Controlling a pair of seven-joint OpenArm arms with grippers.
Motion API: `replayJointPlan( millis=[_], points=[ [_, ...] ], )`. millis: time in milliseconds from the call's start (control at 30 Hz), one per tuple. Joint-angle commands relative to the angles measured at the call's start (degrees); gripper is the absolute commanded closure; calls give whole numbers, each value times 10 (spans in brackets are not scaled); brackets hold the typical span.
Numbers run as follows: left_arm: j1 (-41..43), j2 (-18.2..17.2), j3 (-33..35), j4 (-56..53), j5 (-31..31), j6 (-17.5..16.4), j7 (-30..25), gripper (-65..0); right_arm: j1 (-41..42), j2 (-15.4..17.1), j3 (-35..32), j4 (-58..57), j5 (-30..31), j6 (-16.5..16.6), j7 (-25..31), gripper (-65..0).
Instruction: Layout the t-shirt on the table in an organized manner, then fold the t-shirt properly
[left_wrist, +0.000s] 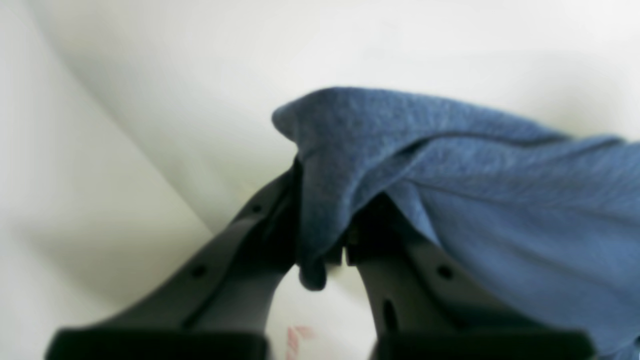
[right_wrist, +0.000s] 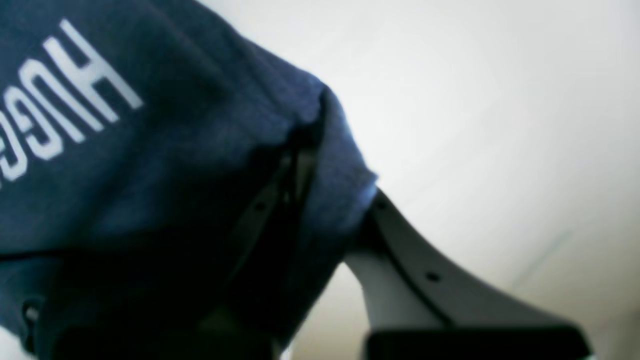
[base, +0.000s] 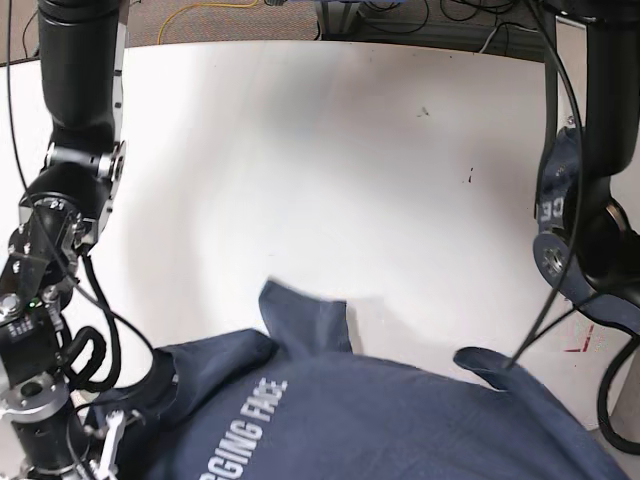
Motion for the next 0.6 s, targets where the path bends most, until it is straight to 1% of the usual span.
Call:
replayJointPlan(
  millis=[0, 167, 267, 433, 567],
  points=[
    [-63, -9, 3, -24, -6, 2, -22, -17, 65, 13, -13, -5, -3, -6, 6, -2],
    [-123, -12, 3, -75, -6, 2, -39, -17, 139, 16, -53, -24, -6, -6, 6, -2],
    [-147, -12, 7, -96, -6, 2, -41, -17, 167, 16, -58, -31, -6, -6, 6, -2],
    [-159, -10, 48, -107, -7, 2, -42, -17, 191, 16, -59, -42, -6, -6, 6, -2],
    [-159, -8, 60, -106, -7, 2, -49, -17, 197, 16, -59, -43, -6, -6, 6, -2]
  ],
)
